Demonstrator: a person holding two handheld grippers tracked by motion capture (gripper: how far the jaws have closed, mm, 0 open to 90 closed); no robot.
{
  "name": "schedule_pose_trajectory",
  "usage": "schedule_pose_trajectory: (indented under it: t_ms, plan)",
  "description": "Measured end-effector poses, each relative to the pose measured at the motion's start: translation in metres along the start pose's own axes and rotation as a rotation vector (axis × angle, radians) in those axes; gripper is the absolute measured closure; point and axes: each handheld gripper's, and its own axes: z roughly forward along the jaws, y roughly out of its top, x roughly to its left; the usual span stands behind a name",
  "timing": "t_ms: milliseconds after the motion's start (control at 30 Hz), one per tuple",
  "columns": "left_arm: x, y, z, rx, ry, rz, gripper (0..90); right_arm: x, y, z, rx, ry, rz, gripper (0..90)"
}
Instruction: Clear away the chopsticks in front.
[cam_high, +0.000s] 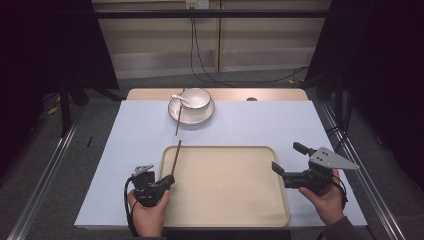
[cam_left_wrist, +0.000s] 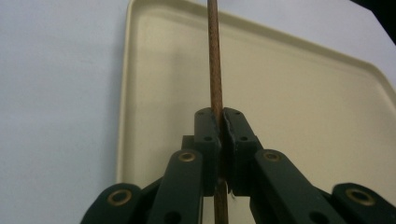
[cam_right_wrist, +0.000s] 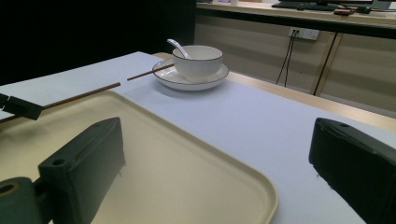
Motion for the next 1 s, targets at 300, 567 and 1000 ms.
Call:
schedule_pose_trajectory:
  t_ms: [300, 567, 1000]
  plan:
    - [-0.002, -0.005, 0.008, 0.033, 0.017, 0.004, 85.1, 0.001, 0.001, 0.0, -0.006, -0.002, 0.002, 3.0]
    - [-0.002, -0.005, 0.013, 0.05, 0.013, 0.01, 85.1, 0.001, 0.001, 0.0, -0.006, 0.0, 0.001, 3.0]
    - [-0.007, -0.01, 0.015, 0.026, 0.041, 0.051, 81.4, 0.001, 0.001, 0.0, -0.006, -0.003, -0.001, 3.0]
